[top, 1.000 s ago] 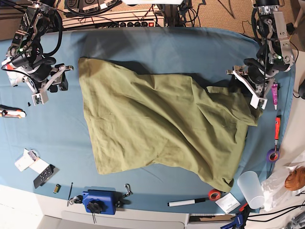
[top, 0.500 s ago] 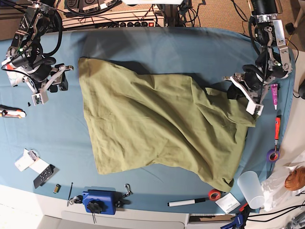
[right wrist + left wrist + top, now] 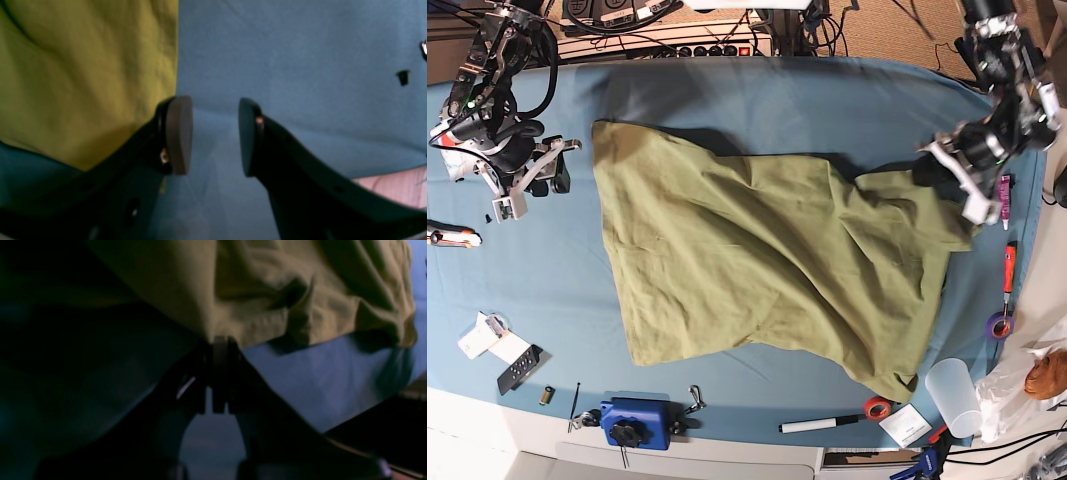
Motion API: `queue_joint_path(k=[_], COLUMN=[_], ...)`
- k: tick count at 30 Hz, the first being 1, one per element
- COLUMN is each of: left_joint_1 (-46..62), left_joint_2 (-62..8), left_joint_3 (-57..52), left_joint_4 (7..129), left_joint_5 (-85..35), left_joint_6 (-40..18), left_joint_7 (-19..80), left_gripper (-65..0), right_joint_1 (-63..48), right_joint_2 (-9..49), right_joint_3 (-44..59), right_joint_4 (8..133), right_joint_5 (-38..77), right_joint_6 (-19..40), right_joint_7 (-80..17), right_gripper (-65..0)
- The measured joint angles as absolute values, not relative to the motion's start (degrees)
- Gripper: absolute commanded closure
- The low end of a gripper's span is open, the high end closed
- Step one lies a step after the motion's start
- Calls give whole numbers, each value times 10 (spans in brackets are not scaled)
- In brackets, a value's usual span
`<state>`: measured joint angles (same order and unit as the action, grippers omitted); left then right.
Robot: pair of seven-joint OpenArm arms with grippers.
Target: Layout the t-shirt on the table in an organized manner, then fold the t-shirt properly
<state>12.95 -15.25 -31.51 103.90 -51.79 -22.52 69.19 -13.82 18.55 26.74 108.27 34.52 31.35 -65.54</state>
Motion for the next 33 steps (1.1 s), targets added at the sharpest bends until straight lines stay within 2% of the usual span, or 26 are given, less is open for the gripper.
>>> queue_joint_path(k=[2,5,12,17,21,26,33], left_joint_1=[154,186,255,304,322,321,322], left_joint_2=[-152,-153,-152,-152,-152,-152,-152], left_joint_3=[-352,-387,-380,-381,-381,-381,-381], left_joint_4=[1064,1087,1088,1088,1087,1087,1087], left_joint_5=[-543,-597,-685,-686,-687,-691,-691], left_joint_6=[-230,-270,-297,-297,-299,-299,-299], left_joint_7=[701,703,744,754,754,754,754], left_gripper=[0,0,0,0,0,0,0], right_joint_1=[-138,-138,-138,-138,-138,-155,-182], right_joint_2=[185,185,174,125,108,108,83], right_joint_3=[267,267,278,385,447,429,396], right_joint_4=[1083,1083,1083,1082,1082,1082,1059], right_joint_5=[361,368,389,422,478,506,479], right_joint_6=[314,314,307,300,333,341,339], right_joint_7=[-655,-655,-658,-668,-713,-737,-701], right_gripper=[-234,-234,-234,-234,-234,-234,-234])
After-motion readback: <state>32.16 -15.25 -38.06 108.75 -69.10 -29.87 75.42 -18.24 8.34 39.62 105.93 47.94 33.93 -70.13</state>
